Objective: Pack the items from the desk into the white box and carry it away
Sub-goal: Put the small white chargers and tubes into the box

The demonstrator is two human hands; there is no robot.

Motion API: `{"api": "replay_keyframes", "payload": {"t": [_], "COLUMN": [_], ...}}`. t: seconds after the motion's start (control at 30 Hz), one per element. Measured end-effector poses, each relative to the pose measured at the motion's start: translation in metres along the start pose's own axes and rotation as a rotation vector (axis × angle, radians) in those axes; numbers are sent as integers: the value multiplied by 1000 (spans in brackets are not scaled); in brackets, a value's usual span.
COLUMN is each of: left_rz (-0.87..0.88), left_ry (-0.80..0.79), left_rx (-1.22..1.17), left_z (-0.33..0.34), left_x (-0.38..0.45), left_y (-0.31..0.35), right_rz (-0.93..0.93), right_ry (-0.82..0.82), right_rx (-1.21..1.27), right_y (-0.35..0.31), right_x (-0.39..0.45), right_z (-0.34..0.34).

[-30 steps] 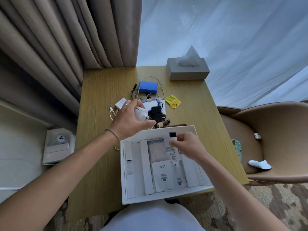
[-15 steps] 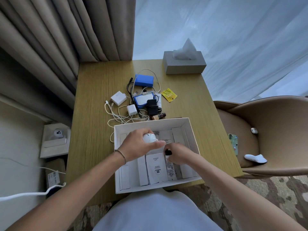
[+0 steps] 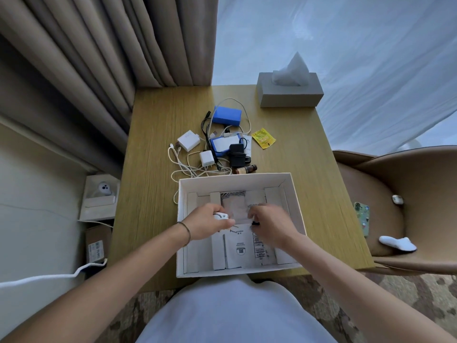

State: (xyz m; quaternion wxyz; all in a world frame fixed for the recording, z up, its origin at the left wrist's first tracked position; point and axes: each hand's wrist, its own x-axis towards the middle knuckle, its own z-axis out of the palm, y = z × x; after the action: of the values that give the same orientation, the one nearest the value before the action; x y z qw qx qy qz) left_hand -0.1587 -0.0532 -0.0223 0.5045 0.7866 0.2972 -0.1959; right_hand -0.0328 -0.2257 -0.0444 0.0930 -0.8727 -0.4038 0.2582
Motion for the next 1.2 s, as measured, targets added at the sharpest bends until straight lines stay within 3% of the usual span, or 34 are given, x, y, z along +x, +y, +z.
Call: {"api": "replay_keyframes", "payload": {"t": [0.13,0.27,0.4,0.53,0.63,0.8,1.0,1.2], "left_rz": [-14,-5,49,48,85,207,185,109], "left_ry": [70,138,261,200,300,506,678,712], "left_rx": [-8,-34,60,101,157,151,133,98], "left_z": [0,3,-5,-13,-16,-29,-45,-53], "left_x": [-5,-11,-21,-29,-34,-46,-57,-62], "left_y": [1,1,0,-5,-7,-8,-15,-23], "right_rz": [55,136,154,149,156,18,-131,-116], "right_ry": [-417,-405,-394,-429,-403,-415,-385,-429], "right_rx": [801,1047,1142,1097,987,420,-83,-172], "right_y": [-17,-31,-39,-47,-52,-70,-97,-109], "right_x": [-4,-8,-2,6,13,30,48,50], "right_z": [-5,4,6,6,8,19,38,56]}}
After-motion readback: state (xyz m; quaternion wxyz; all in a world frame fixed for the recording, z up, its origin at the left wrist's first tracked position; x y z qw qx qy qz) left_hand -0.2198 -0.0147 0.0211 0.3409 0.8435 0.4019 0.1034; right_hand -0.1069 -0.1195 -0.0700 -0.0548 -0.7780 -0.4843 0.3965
